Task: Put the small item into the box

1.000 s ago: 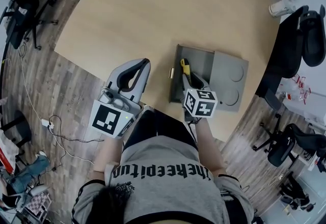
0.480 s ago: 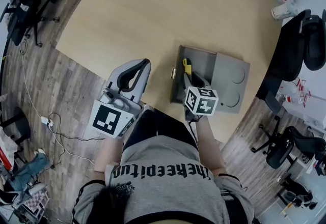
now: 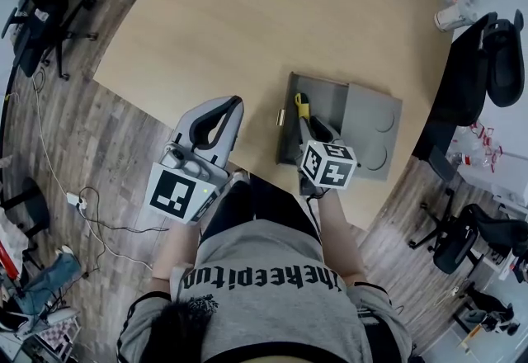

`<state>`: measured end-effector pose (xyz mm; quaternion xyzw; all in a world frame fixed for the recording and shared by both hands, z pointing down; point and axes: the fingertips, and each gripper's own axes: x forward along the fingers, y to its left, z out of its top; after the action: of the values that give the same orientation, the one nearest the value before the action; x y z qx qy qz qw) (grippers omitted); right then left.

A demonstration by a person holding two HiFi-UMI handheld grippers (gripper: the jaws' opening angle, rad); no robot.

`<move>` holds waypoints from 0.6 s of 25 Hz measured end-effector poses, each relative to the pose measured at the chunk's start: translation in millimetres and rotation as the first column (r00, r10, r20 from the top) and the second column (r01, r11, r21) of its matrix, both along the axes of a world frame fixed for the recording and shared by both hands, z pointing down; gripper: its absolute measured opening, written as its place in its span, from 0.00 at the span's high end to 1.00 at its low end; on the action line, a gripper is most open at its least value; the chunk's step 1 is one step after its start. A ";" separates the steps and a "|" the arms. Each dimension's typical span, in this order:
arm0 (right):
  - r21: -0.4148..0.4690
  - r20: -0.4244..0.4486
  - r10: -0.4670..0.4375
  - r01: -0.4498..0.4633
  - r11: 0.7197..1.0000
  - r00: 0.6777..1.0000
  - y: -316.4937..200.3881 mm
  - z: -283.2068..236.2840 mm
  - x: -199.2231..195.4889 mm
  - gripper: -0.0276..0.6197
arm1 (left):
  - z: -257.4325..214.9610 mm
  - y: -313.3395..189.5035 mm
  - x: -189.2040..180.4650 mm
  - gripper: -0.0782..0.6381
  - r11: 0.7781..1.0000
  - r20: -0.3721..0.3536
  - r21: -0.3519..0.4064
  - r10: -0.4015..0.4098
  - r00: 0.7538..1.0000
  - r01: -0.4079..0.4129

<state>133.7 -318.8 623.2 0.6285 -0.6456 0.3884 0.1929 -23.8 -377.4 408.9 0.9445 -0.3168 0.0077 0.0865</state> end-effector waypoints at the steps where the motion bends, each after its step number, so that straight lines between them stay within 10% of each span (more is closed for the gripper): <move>1: 0.010 -0.002 0.003 -0.003 1.000 1.000 0.9 -3.1 0.1 0.83 | -1.4 2.0 0.3 0.87 1.000 -0.002 0.004 0.004 1.000 -0.004; 15: 0.155 -0.057 0.012 -0.003 0.988 0.998 26.2 -53.7 -1.6 0.95 | -23.2 33.9 7.2 0.87 0.995 -0.018 0.062 0.078 0.997 -0.076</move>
<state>132.0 -292.5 569.5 0.6549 -0.6657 0.3196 0.1605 -16.6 -343.5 385.7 0.9583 -0.2793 -0.0085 0.0603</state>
